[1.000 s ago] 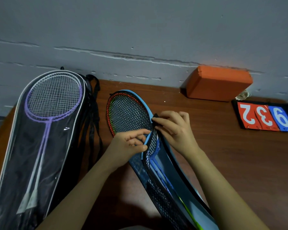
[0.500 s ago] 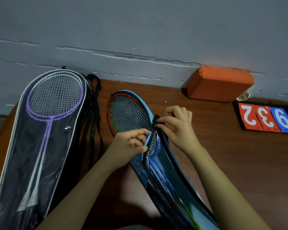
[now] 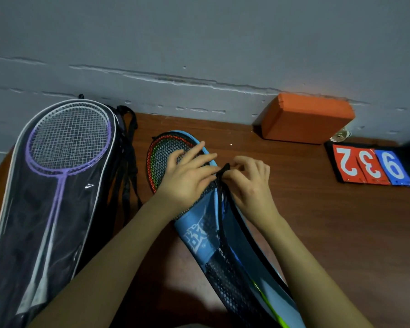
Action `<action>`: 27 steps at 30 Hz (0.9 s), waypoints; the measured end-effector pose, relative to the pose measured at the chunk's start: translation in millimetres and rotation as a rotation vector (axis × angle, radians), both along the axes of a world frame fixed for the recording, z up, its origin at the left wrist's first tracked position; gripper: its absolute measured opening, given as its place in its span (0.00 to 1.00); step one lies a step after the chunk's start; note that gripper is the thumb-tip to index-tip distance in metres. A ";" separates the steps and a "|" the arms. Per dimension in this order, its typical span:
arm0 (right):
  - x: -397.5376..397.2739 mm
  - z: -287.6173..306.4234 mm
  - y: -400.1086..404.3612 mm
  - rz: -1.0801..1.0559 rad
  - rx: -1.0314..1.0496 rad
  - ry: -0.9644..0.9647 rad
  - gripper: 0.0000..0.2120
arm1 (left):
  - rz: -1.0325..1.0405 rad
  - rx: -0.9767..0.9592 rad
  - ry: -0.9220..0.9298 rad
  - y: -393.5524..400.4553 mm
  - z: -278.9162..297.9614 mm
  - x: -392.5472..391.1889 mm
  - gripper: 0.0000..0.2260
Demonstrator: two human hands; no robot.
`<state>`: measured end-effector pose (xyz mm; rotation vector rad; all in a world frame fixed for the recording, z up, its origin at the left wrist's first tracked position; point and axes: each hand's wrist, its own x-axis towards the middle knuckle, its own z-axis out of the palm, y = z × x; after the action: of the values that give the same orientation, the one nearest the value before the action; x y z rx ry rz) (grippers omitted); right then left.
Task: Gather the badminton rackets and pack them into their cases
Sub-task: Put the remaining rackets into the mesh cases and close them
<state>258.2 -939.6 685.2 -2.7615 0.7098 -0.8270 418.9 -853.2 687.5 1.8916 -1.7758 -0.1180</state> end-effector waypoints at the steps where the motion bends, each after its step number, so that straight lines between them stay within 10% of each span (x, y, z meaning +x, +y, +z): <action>1: 0.1 -0.3 -0.9 -0.003 0.018 0.001 0.06 | -0.009 0.013 0.002 -2.7 -0.8 2.6 0.13; 11: -9.3 -19.0 5.1 -0.087 0.203 -0.023 0.06 | -0.194 -0.029 0.016 -16.7 -29.5 21.0 0.10; 27: -56.8 -45.3 20.7 -0.147 0.247 0.281 0.10 | 0.285 -0.055 0.186 -44.6 -71.8 29.7 0.08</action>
<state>201.3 -919.0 639.9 -2.6471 1.0008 -0.3453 448.6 -897.8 615.7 2.0016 -1.3608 -0.1348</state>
